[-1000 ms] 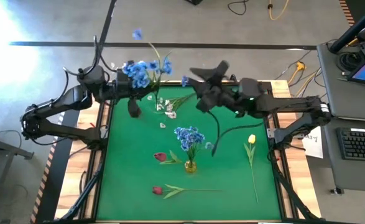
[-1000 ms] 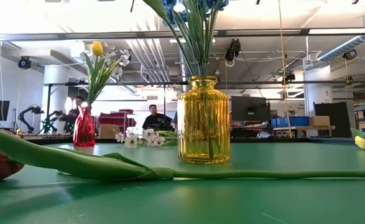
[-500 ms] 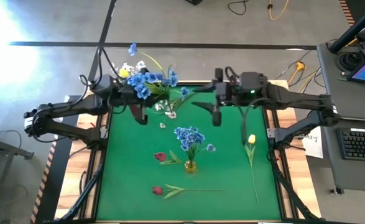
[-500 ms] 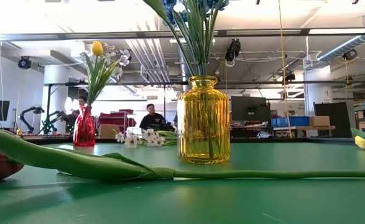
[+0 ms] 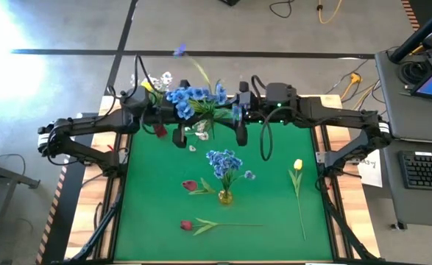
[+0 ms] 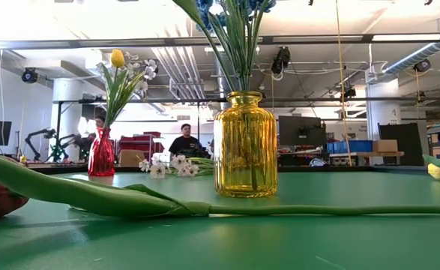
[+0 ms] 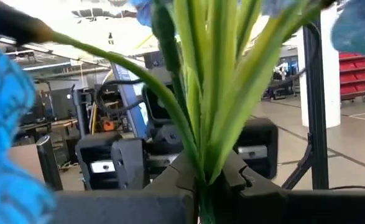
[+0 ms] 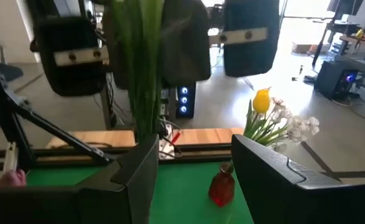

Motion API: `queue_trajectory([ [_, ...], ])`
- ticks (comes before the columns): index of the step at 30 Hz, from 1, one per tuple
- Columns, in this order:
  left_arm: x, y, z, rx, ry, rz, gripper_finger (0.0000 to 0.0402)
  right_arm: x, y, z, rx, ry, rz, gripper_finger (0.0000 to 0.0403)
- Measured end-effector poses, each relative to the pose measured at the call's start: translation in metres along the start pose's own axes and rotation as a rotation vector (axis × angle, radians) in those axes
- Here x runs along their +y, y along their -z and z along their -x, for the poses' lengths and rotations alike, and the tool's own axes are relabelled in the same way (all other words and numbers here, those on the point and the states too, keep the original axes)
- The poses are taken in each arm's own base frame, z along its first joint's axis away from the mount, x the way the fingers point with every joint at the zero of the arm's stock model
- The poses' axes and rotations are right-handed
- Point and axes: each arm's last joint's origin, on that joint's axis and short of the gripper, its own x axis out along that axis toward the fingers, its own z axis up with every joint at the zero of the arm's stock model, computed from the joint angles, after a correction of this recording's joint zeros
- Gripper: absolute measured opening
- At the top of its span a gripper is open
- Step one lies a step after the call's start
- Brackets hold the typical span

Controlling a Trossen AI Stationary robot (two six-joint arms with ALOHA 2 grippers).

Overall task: Sort flowers into vase by color
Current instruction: Put the blue flowers into the yellow vase

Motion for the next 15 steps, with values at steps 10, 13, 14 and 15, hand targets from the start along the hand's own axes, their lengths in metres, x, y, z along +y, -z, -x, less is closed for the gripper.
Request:
queue_trajectory([
  [10,0.0038,0.0028,-0.0006,0.034,-0.109,-0.036,0.0001,0.0005,-0.0063,0.0057,-0.036,-0.021,-0.006,0.0196],
  [13,0.0048,0.0043,-0.0019,0.054,-0.131,-0.058,0.0001,0.0008,-0.0058,0.0048,-0.035,-0.027,-0.005,0.0196],
  [14,0.0047,0.0049,-0.0021,0.061,-0.133,-0.062,0.0001,0.0009,-0.0053,0.0044,-0.033,-0.034,-0.006,0.0196],
  [15,0.0047,0.0056,-0.0030,0.062,-0.131,-0.064,0.0001,0.0008,-0.0052,0.0041,-0.034,-0.039,-0.007,0.0196],
])
